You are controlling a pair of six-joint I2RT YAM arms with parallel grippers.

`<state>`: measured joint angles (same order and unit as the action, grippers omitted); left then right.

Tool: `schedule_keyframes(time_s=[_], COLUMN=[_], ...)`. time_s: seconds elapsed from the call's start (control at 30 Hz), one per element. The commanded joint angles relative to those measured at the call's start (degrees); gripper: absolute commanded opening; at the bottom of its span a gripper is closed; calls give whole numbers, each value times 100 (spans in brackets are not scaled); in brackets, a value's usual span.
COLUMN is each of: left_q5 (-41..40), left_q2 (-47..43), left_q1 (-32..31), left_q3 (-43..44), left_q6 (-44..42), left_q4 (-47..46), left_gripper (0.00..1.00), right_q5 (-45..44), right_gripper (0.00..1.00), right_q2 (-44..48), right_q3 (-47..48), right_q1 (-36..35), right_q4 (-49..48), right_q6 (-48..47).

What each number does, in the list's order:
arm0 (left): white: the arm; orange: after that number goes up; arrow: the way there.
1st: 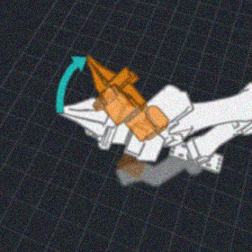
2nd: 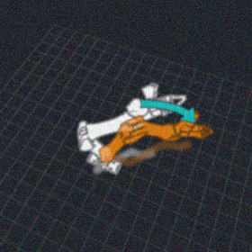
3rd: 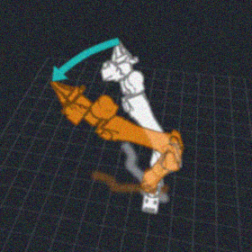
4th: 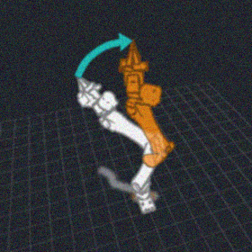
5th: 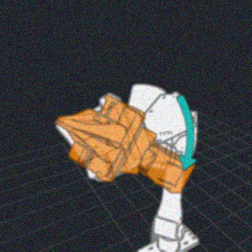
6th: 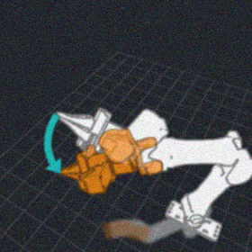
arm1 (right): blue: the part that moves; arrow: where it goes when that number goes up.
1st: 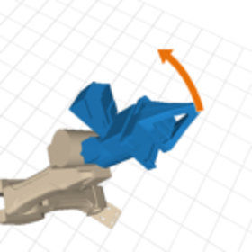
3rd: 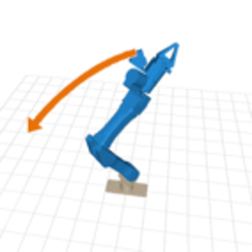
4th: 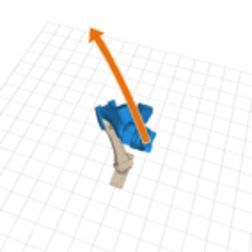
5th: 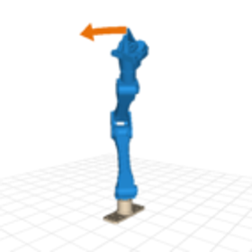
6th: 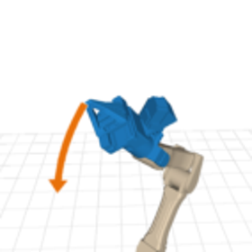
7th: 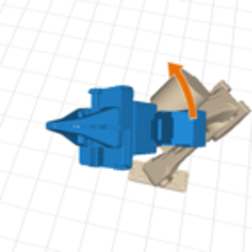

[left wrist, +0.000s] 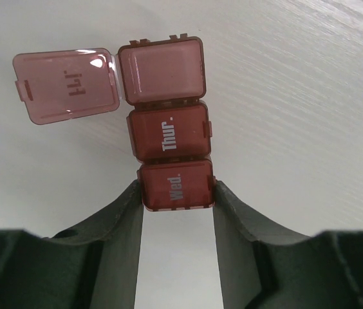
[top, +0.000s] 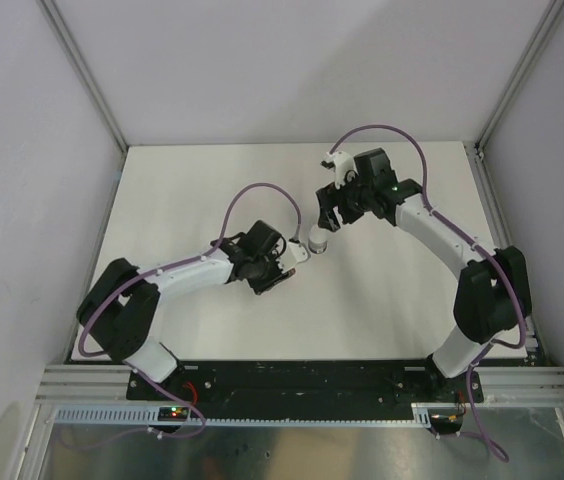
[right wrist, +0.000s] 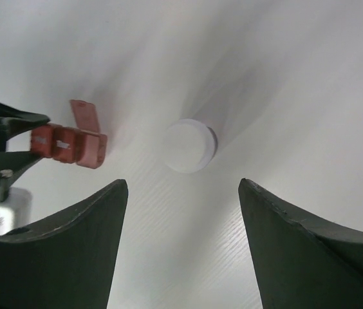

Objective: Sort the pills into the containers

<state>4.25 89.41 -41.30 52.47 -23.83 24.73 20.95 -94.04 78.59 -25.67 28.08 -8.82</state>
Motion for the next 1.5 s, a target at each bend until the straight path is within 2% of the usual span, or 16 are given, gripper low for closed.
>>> schedule_keyframes(time_s=[0.0, 0.13, 0.43, 0.73, 0.97, 1.27, 1.47], left_q5=[-162, -146, -142, -217, -210, -242, -124], left_q2=[129, 294, 537, 542, 115, -853, -1291], left_q1=[68, 76, 70, 70, 74, 69, 70], left_q3=[175, 282, 448, 457, 378, 339, 245], left_q6=[161, 225, 343, 371, 416, 386, 265], left_q4=[-321, -207, 10, 71, 69, 231, 285], left_gripper=[16, 32, 46, 75, 97, 100, 100], right_q5=[-484, -697, -692, -744, -783, -1069, -1087], right_gripper=[76, 75, 75, 74, 73, 74, 72], right_q2=[-335, -584, -780, -919, -1097, -1425, -1691], right_q3=[-19, -19, -19, -12, 32, 125, 349], right_q1=[-75, -154, -170, -328, -480, -638, -658], right_q4=[-344, -389, -494, -532, -495, -499, -418], right_q6=[-4, 10, 43, -29, -63, -131, -140])
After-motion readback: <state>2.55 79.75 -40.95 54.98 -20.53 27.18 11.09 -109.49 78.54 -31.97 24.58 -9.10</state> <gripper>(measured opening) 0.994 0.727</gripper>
